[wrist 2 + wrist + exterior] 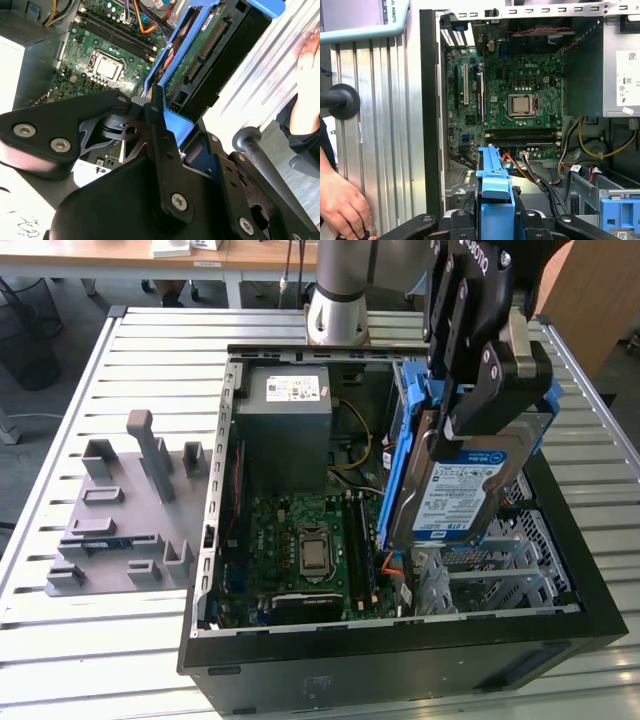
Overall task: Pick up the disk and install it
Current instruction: 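Insert the disk into the insertion slot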
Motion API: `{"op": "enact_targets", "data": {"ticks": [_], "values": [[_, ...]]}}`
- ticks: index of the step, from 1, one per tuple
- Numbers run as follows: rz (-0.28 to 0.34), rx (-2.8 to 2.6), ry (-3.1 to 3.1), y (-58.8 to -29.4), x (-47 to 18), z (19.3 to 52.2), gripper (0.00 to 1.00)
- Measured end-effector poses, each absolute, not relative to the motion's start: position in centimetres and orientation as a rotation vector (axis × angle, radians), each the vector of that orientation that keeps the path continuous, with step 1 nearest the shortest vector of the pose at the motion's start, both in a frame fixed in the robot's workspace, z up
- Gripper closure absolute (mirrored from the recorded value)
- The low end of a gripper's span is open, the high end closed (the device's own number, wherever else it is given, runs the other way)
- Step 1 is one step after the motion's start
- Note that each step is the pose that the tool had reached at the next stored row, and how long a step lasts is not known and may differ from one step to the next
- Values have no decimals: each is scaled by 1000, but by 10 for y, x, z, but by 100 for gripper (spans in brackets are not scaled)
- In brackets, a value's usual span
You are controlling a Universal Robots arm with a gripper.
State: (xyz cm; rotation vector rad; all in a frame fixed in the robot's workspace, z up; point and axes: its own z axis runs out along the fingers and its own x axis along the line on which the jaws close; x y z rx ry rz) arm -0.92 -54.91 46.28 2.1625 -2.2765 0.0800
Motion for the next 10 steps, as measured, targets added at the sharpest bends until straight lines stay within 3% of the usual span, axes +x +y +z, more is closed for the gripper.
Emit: {"op": "enact_targets", "data": {"ticks": [10], "values": [[80,2162,-2276,-555,2,461,64]]}}
